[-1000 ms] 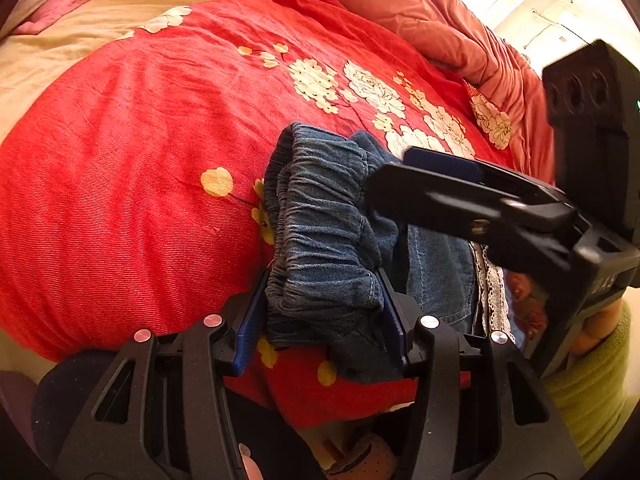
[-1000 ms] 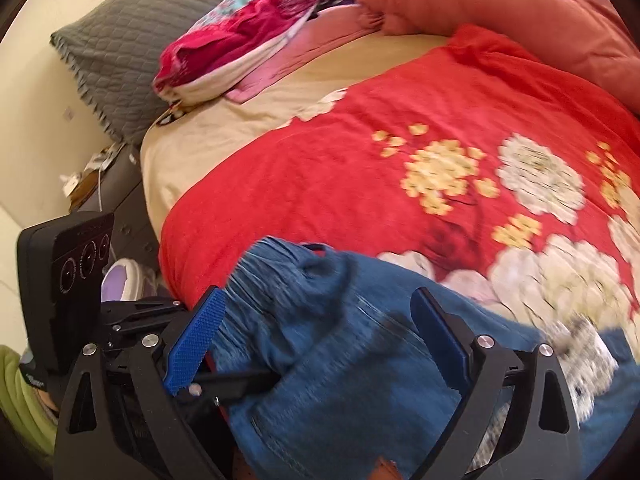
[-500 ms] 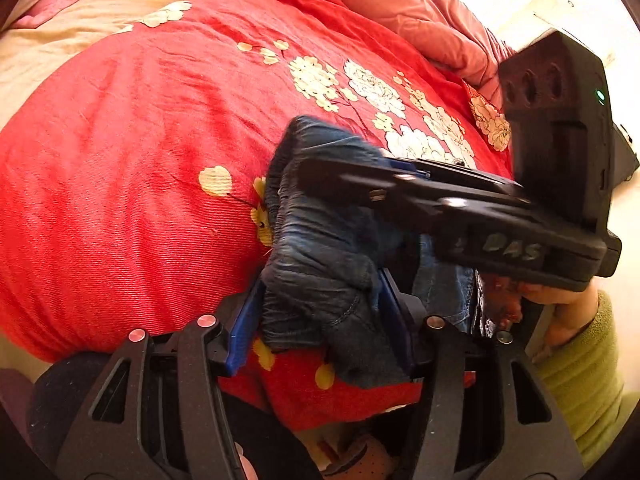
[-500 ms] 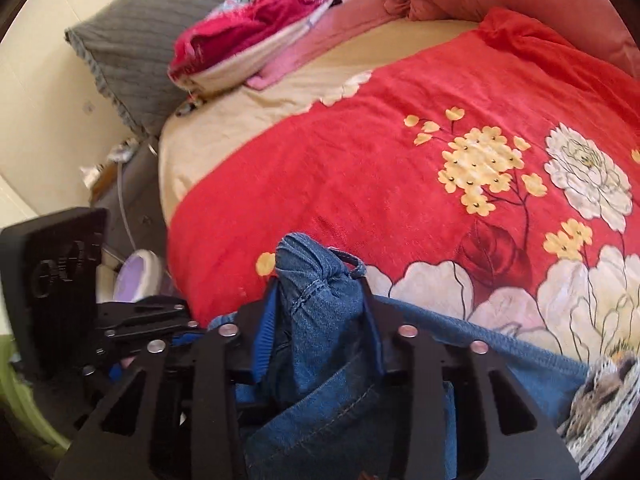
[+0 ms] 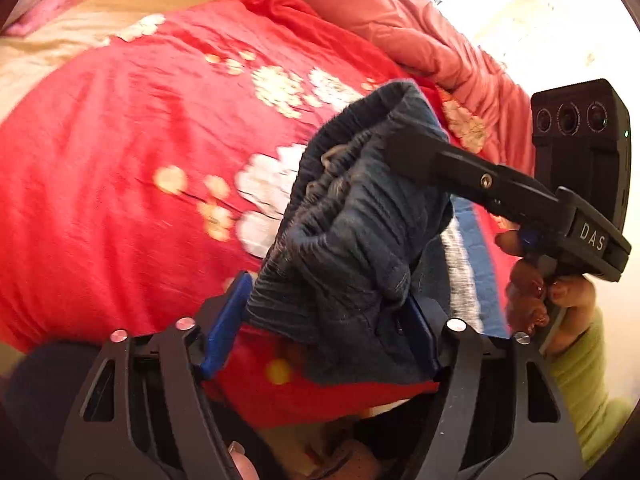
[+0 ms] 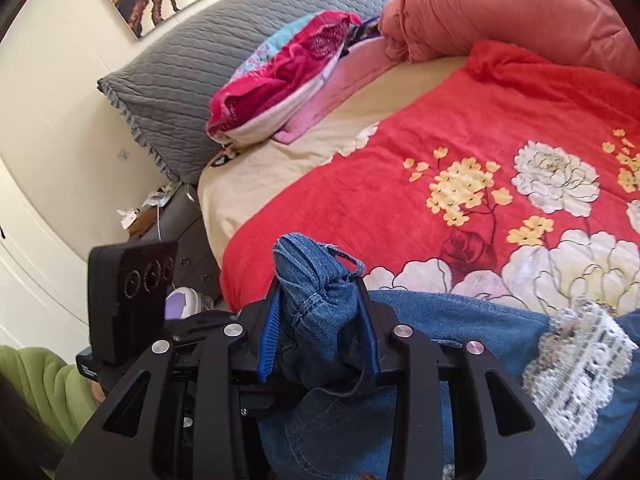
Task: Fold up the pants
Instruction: 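Grasp the elastic waistband with the left tool while the right tool grasps it too, then fold the waistband over the pants with both tools and release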
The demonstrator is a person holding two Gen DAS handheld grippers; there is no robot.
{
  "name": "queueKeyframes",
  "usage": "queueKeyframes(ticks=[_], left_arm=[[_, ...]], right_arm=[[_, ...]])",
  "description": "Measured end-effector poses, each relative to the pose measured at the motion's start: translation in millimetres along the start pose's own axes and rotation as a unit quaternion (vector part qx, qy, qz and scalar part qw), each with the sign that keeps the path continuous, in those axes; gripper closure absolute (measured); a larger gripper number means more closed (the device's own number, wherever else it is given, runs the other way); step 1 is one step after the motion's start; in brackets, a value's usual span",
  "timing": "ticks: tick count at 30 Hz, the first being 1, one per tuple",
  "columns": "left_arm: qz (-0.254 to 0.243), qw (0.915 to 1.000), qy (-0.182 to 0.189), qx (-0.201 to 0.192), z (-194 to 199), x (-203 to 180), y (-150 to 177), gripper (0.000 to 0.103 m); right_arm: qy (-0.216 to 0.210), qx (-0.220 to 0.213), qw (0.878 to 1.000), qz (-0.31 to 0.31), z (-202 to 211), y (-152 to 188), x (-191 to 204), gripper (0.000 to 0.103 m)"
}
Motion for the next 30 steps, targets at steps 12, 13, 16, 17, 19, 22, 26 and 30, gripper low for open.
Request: queueKeyframes(ticks=[12, 13, 16, 17, 19, 22, 26, 30], left_arm=[[-0.042, 0.9983, 0.036, -0.014, 1, -83, -25, 0.050], [-0.044, 0.9982, 0.038, -0.012, -2, -90, -27, 0.050], [-0.057, 0.9975, 0.041, -0.007, -11, -107, -33, 0.050], [-0.063, 0.9972, 0.041, -0.006, -14, -113, -34, 0.050], [-0.073, 0.9965, 0.043, -0.003, -21, -123, -37, 0.050], [-0.076, 0.9960, 0.046, 0.003, -30, -131, -38, 0.049], [-0.061, 0.9942, 0.088, 0.002, -39, -141, -40, 0.050], [-0.098, 0.9875, 0.123, 0.009, -47, -171, -30, 0.049]], right_arm=[[-0.017, -0.075, 0.997, -0.016, 82, -2, -34, 0.071], [-0.018, -0.080, 0.996, -0.019, 87, -2, -39, 0.071], [-0.024, -0.098, 0.994, -0.037, 103, 1, -55, 0.071], [-0.028, -0.106, 0.993, -0.045, 110, 2, -62, 0.071], [-0.033, -0.116, 0.991, -0.057, 118, 4, -73, 0.071], [-0.029, -0.123, 0.989, -0.072, 127, 7, -89, 0.067], [0.017, -0.131, 0.988, -0.086, 146, 17, -108, 0.052], [0.056, -0.160, 0.982, -0.088, 175, 27, -120, 0.047]])
Point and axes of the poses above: each gripper's, at about its wrist camera, not at the fingertips, and z roughly against the way its jaws point, x to its left, y to its underside, the point moved 6 cm from there along -z, roughly the way its jaws point, and after that the axes turned 14 degrees about -z, right-handed, at the moved point
